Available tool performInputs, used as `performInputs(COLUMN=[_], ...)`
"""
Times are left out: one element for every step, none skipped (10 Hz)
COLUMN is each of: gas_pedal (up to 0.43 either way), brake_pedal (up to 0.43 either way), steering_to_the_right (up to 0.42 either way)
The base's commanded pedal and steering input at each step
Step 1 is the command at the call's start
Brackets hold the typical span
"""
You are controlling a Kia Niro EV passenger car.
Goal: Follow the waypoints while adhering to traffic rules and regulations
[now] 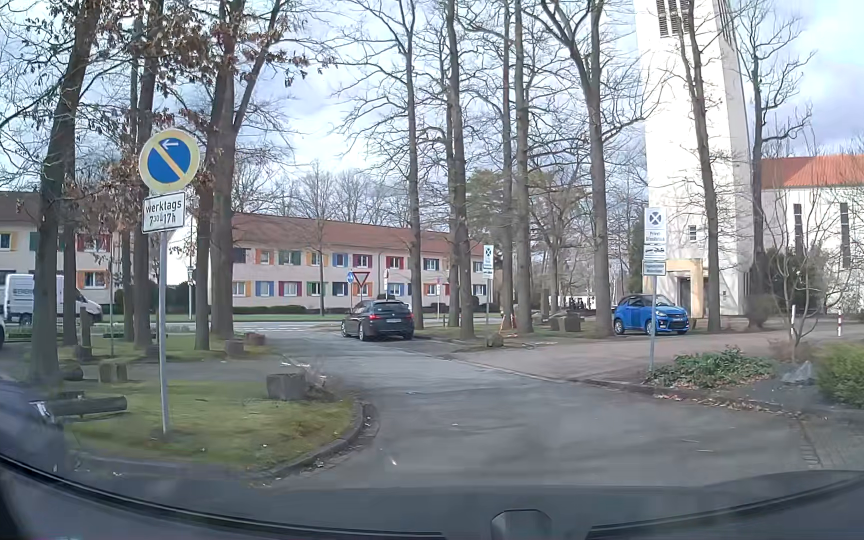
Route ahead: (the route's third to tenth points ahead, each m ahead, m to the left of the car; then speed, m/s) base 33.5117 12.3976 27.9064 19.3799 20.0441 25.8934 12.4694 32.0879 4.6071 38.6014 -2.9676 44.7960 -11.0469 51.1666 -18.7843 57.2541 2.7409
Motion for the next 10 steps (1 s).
performInputs(gas_pedal=[0.268,0.268,0.268,0.268,0.268,0.26,0.24,0.228,0.22,0.197], brake_pedal=[0.0,0.0,0.0,0.0,0.0,0.0,0.0,0.0,0.0,0.0], steering_to_the_right=[-0.052,0.027,0.082,0.126,0.155,0.178,0.181,0.172,0.156,0.134])
